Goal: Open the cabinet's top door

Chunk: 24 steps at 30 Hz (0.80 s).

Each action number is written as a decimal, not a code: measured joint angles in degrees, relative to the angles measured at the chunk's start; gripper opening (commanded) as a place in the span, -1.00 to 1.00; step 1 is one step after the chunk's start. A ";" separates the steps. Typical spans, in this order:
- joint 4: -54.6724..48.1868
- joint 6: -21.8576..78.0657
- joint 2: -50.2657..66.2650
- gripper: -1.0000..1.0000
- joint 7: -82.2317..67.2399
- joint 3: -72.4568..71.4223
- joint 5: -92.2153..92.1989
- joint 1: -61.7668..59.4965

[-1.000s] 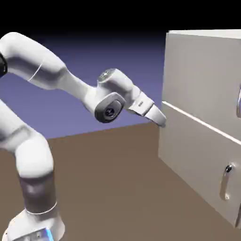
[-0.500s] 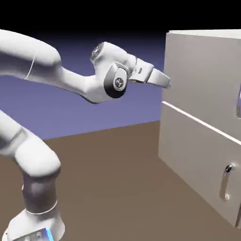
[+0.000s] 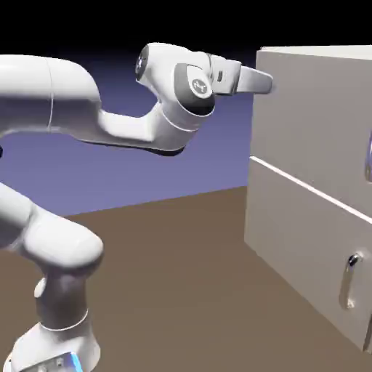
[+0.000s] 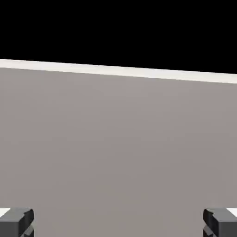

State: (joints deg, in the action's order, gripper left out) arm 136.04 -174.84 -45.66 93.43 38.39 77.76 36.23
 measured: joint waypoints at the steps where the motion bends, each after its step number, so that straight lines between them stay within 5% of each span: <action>1: -0.80 -0.03 -0.42 1.00 1.63 1.23 2.49 1.14; 24: -19.20 -0.64 -10.00 1.00 39.20 29.53 59.80 27.33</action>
State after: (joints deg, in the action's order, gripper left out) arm 116.84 -175.48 -55.66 132.63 67.92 137.56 63.56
